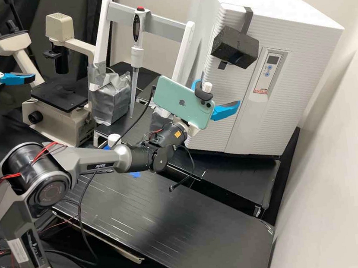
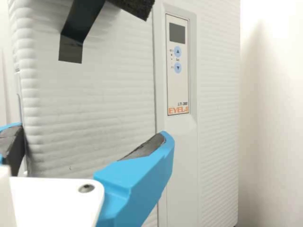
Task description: Open the door
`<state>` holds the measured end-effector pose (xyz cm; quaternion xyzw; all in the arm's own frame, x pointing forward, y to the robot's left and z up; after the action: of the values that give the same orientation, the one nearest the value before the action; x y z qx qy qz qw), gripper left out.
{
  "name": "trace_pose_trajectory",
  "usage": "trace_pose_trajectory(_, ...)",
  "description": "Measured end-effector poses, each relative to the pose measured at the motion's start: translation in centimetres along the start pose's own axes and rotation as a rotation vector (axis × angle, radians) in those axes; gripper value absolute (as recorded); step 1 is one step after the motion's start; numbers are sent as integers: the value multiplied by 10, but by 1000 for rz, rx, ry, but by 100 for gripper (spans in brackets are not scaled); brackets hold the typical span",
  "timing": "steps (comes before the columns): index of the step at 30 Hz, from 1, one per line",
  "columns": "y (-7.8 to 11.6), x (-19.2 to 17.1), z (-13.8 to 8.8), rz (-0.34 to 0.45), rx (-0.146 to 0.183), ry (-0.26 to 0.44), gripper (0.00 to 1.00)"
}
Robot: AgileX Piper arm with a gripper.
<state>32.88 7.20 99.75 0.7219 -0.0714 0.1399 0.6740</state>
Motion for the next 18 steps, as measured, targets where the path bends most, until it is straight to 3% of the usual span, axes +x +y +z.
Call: trace_pose_trajectory(18, -1, -1, -8, -6, 2, 15, 100)
